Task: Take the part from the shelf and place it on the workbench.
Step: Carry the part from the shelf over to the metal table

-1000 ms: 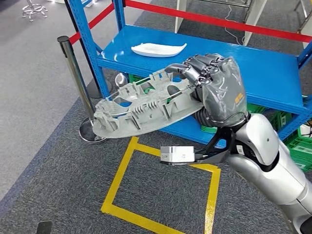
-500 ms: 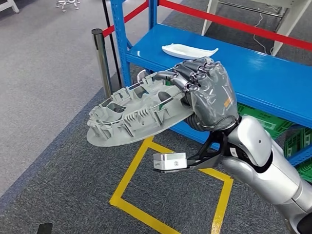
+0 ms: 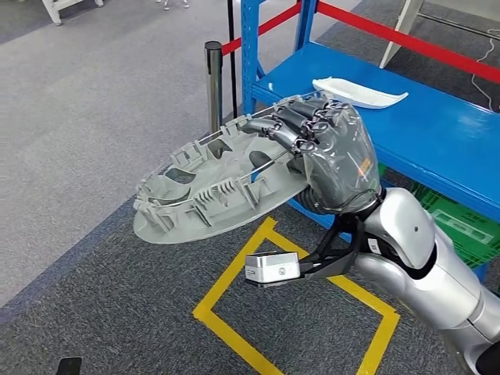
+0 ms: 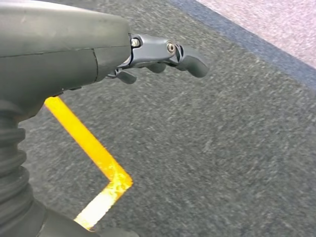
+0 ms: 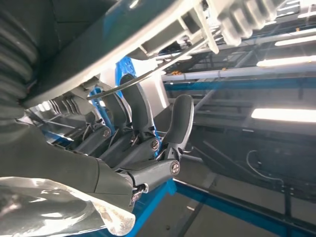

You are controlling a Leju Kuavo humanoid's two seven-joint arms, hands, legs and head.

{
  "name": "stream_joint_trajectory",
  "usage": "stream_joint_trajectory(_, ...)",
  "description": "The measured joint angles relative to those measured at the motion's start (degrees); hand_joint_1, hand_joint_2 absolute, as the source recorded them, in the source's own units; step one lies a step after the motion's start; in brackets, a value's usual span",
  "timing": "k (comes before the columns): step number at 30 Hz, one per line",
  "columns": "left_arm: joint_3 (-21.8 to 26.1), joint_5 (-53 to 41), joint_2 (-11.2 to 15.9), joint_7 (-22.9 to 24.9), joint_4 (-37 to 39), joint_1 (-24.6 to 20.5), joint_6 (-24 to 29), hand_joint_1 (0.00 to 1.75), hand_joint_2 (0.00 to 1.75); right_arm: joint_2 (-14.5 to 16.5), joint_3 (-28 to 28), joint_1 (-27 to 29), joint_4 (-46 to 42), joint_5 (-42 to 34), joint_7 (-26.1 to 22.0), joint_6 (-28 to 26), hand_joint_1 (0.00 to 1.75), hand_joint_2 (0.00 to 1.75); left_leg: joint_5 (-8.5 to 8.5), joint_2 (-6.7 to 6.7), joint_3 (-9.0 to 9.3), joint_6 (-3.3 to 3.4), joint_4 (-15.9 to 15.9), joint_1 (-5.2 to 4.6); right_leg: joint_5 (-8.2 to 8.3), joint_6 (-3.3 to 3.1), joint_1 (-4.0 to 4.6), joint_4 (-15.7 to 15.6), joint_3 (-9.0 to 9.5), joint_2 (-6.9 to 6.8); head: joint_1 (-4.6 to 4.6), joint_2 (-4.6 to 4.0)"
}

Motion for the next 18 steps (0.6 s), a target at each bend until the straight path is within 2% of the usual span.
stream_joint_trajectory(1, -0.01, -0.08, 0.03, 0.14, 0.01, 0.02, 0.01, 0.00, 1.75, 0.05, 0.07, -0.27, -0.01, -0.01, 0.01, 0.01, 1.75, 1.75, -0.64, 1.32, -0.42, -0.37, 0.90, -0.14, 0.12, -0.29, -0.11, -0.33, 0.26, -0.82, -0.15, 0.00)
stream_joint_trajectory(3, -0.02, -0.27, 0.10, 0.44, 0.02, -0.13, 0.01, 0.00, 1.75, 0.10, 0.20, -0.72, 0.01, -0.07, 0.05, 0.03, 1.75, 1.75, -3.61, 5.01, -2.81, -1.03, 6.13, -0.23, 0.18, -0.77, -0.11, -0.68, 0.63, -2.54, -0.43, 0.00)
stream_joint_trajectory(4, -0.03, -0.38, 0.16, 0.56, 0.01, -0.23, 0.01, 0.00, 1.75, 0.11, 0.28, -0.85, 0.01, -0.09, 0.07, 0.03, 1.75, 1.75, -5.39, 6.07, -4.61, -1.30, 9.95, -0.08, 0.10, -0.90, -0.05, -0.66, 0.67, -3.36, -0.57, 0.00)
stream_joint_trajectory(5, -0.04, -0.47, 0.20, 0.66, 0.01, -0.29, 0.02, 0.00, 1.75, 0.13, 0.40, -0.91, 0.02, -0.11, 0.07, 0.03, 1.75, 1.75, -6.65, 6.49, -6.21, -1.49, 13.32, 0.08, 0.04, -0.92, -0.01, -0.63, 0.68, -4.16, -0.57, 0.00)
stream_joint_trajectory(6, -0.06, -0.56, 0.23, 0.77, 0.01, -0.27, 0.02, 0.00, 1.75, 0.14, 0.55, -0.93, 0.03, -0.11, 0.05, 0.03, 1.75, 1.75, -7.01, 6.69, -7.08, -1.62, 15.24, 0.20, -0.03, -0.89, 0.00, -0.61, 0.69, -4.92, -0.58, 0.00)
stream_joint_trajectory(7, -0.07, -0.60, 0.28, 0.86, 0.01, -0.23, 0.04, 0.00, 1.75, 0.17, 0.72, -0.95, 0.03, -0.12, 0.03, 0.03, 1.75, 1.75, -6.28, 6.85, -6.87, -1.70, 14.96, 0.27, -0.11, -0.81, 0.00, -0.59, 0.74, -5.70, -0.59, 0.00)
stream_joint_trajectory(8, -0.08, -0.63, 0.35, 0.94, 0.01, -0.20, 0.07, 0.00, 1.75, 0.20, 0.87, -0.97, 0.03, -0.18, 0.02, 0.03, 1.75, 1.75, -4.66, 7.16, -5.51, -1.72, 12.45, 0.31, -0.23, -0.67, 0.00, -0.56, 0.84, -6.47, -0.58, 0.00)
stream_joint_trajectory(9, -0.10, -0.68, 0.44, 0.99, 0.01, -0.19, 0.10, 0.00, 1.75, 0.21, 0.99, -1.02, 0.03, -0.26, 0.02, 0.03, 1.75, 1.75, -2.73, 8.00, -3.39, -1.68, 8.52, 0.31, -0.41, -0.48, 0.02, -0.51, 1.00, -7.21, -0.59, 0.00)
stream_joint_trajectory(11, -0.14, -0.75, 0.55, 1.06, -0.01, -0.27, 0.16, 0.00, 1.75, 0.23, 1.11, -1.14, 0.03, -0.45, 0.05, 0.02, 1.75, 1.75, -0.61, 10.11, 0.08, -1.13, 1.83, -0.15, -0.86, 0.10, 0.38, -0.29, 1.20, -8.48, -0.60, 0.00)
stream_joint_trajectory(12, -0.16, -0.79, 0.56, 1.10, -0.01, -0.27, 0.17, 0.00, 1.75, 0.24, 1.15, -1.23, 0.04, -0.52, 0.05, 0.01, 1.75, 1.75, -0.43, 10.65, 0.74, -0.70, 0.36, -0.34, -1.05, 0.40, 0.58, -0.21, 1.27, -9.01, -0.60, 0.00)
stream_joint_trajectory(13, -0.18, -0.81, 0.56, 1.17, 0.00, -0.24, 0.18, 0.00, 1.75, 0.30, 1.20, -1.35, 0.04, -0.57, 0.05, 0.01, 1.75, 1.75, -0.62, 10.50, 0.73, -0.24, 0.08, -0.54, -1.18, 0.65, 0.74, -0.19, 1.32, -9.54, -0.60, 0.00)
stream_joint_trajectory(15, -0.19, -0.88, 0.57, 1.40, 0.01, -0.09, 0.21, 0.00, 1.75, 0.46, 1.25, -1.65, 0.05, -0.67, 0.05, 0.00, 1.75, 1.75, -0.49, 9.12, 0.57, 0.55, -0.02, -0.46, -1.50, 1.15, 0.67, -0.27, 1.50, -10.46, -0.56, 0.00)
stream_joint_trajectory(16, -0.20, -0.92, 0.57, 1.50, 0.01, -0.05, 0.25, 0.00, 1.75, 0.53, 1.26, -1.78, 0.05, -0.68, 0.06, 0.00, 1.75, 1.75, -0.43, 8.50, 0.58, 0.88, -0.10, -0.41, -2.10, 1.40, 0.52, 0.22, 1.32, -9.96, -0.54, 0.00)
stream_joint_trajectory(17, -0.20, -0.96, 0.58, 1.61, 0.01, -0.07, 0.31, 0.00, 1.75, 0.55, 1.25, -1.87, 0.05, -0.70, 0.06, -0.02, 1.75, 1.75, -0.36, 7.89, 0.61, 1.19, -0.18, -0.32, -3.28, 1.59, 0.38, 1.84, 0.61, -8.69, -0.47, 0.00)
stream_joint_trajectory(18, -0.21, -0.99, 0.59, 1.68, 0.00, -0.14, 0.37, 0.00, 1.75, 0.55, 1.23, -1.90, 0.05, -0.72, 0.07, -0.05, 1.75, 1.75, -0.33, 7.27, 0.63, 1.44, -0.22, -0.26, -4.95, 1.70, 0.26, 4.77, -0.78, -6.94, -0.39, 0.00)
